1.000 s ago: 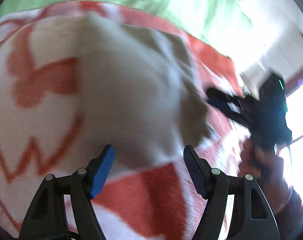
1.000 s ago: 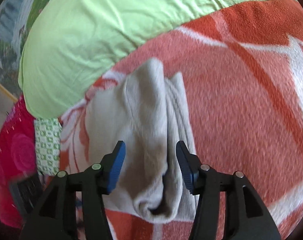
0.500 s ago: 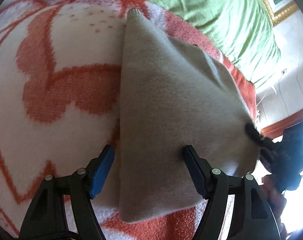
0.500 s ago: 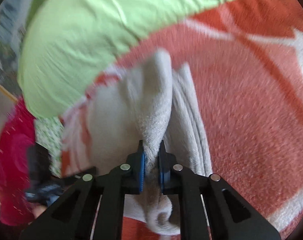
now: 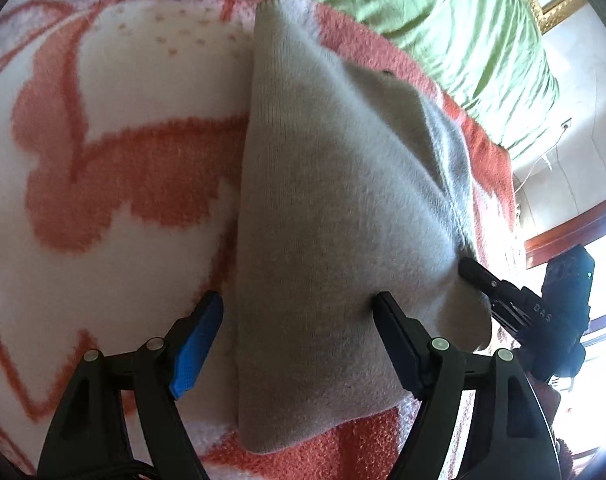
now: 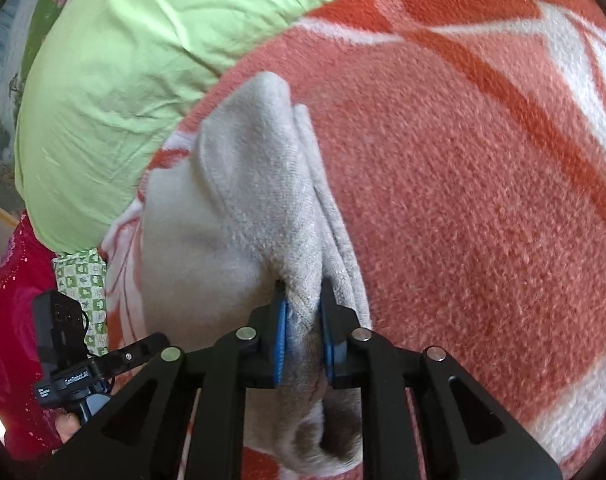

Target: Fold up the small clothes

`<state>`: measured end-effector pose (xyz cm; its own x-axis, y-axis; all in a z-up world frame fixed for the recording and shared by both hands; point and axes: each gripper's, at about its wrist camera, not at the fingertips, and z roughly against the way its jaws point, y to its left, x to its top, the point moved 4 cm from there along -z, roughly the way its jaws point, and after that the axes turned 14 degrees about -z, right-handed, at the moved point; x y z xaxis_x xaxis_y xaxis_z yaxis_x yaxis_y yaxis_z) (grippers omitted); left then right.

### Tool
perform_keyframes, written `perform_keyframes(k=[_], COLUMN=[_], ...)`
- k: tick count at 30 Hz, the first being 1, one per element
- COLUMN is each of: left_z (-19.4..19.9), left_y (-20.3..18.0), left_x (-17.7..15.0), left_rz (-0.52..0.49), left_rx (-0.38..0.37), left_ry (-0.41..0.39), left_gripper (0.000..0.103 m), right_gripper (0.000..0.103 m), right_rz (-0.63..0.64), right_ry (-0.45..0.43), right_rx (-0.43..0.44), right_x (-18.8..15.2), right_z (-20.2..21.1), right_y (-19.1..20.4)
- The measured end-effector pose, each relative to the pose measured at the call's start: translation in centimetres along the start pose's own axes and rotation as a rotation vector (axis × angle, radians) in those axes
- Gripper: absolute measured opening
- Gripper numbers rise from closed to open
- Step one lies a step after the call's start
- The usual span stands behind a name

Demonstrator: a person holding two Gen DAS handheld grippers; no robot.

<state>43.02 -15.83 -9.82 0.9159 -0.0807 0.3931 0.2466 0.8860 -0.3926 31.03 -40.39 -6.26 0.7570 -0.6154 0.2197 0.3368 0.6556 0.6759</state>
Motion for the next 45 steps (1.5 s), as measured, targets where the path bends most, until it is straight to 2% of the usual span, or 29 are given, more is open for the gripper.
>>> perform_keyframes(k=[2,3,4,6,11,15,24,26,27,29,31,33,38,45], left_z=[0.2,0.3,0.2,-0.1,-0.9,-2.2,-5.4,-5.8,-6.0,-6.4,-6.2,-5.6,-2.6,4.0], left_y=[0.3,0.6,0.8,1.1,1.7,2.4,2.5,2.2,2.0,1.9,1.7,1.6,1.4,2.8], left_x=[0.7,0.9,1.2,1.7,2.8,3.4,4.3,4.4,4.4,4.4,4.4,4.1,3.4,1.4], left_rz=[0.022,0.035,0.052,0.079,0.117,0.123,0.094,0.085,0.082,0.084,0.072,0.07,0.063,0.048], left_rx=[-0.012,-0.022,-0.035,-0.062,-0.1,-0.104,-0.163,-0.167,-0.188,-0.191,-0.189,-0.197,-0.217,-0.219], left_ry=[-0.011,-0.01,-0.009,-0.008,-0.01,0.001,0.004,-0.003,-0.007,-0.012,-0.021,-0.031,-0.067,-0.14], left_gripper=[0.078,0.079,0.079,0.079,0.08,0.089,0.087,0.08,0.067,0.062,0.053,0.048,0.044,0.044], right_gripper=[0.027,0.036,0.049,0.059,0.059,0.059,0.059,0.059,0.059,0.057,0.034,0.03,0.027,0.027], right_rz=[0.034,0.041,0.045,0.059,0.071,0.076,0.035,0.026,0.017,-0.001,-0.016,-0.003,0.007,0.021], right_ry=[-0.032,-0.041,-0.048,-0.066,-0.032,0.005,0.084,0.093,0.104,0.132,0.165,0.149,0.111,0.108], right_rx=[-0.023,-0.029,-0.03,-0.023,-0.032,-0.046,0.022,0.032,0.044,0.065,0.099,0.097,0.118,0.215], right_x=[0.4,0.7,1.0,1.7,3.1,3.9,4.4,4.2,4.1,4.0,3.6,3.3,2.6,-0.3], right_z=[0.7,0.8,0.7,0.6,-1.6,-3.4,-5.0,-4.9,-5.0,-5.5,-5.9,-5.4,-3.2,-1.1], right_y=[0.7,1.0,1.2,1.7,2.3,2.0,0.3,-0.2,-0.4,-0.4,-0.2,0.4,2.4,6.8])
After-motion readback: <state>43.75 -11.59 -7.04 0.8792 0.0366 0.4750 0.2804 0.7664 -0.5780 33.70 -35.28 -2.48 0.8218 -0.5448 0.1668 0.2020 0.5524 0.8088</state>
